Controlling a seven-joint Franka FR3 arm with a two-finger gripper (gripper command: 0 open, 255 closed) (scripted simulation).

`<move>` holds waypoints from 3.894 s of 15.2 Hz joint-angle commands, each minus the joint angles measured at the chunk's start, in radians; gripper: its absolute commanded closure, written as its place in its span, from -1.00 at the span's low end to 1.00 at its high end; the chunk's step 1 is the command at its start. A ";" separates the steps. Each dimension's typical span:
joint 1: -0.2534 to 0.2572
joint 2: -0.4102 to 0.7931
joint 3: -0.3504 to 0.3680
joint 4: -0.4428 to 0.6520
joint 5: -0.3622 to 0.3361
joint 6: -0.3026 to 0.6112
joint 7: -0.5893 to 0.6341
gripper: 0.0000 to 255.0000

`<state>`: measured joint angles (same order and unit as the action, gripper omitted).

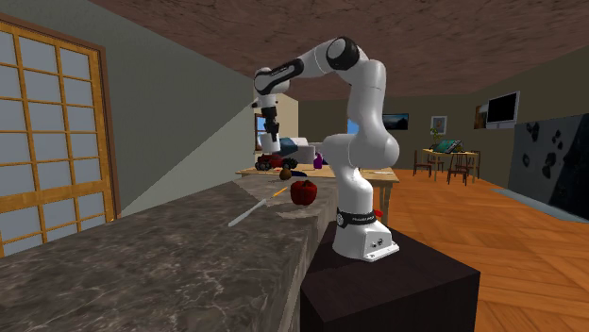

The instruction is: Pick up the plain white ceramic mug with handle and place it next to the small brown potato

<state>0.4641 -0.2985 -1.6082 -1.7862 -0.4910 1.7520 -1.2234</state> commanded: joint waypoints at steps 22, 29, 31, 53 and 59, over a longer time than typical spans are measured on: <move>0.345 -0.227 -0.340 0.052 -0.217 0.099 0.089 1.00; 0.363 -0.263 -0.377 0.004 -0.262 0.162 0.126 1.00; 0.370 -0.275 -0.389 -0.007 -0.276 0.179 0.137 1.00; 0.365 -0.243 -0.355 0.023 -0.237 0.130 0.122 -1.00; 0.365 -0.243 -0.355 0.023 -0.237 0.130 0.122 -1.00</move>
<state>0.8286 -0.5411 -1.9632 -1.7632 -0.7279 1.8822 -1.1014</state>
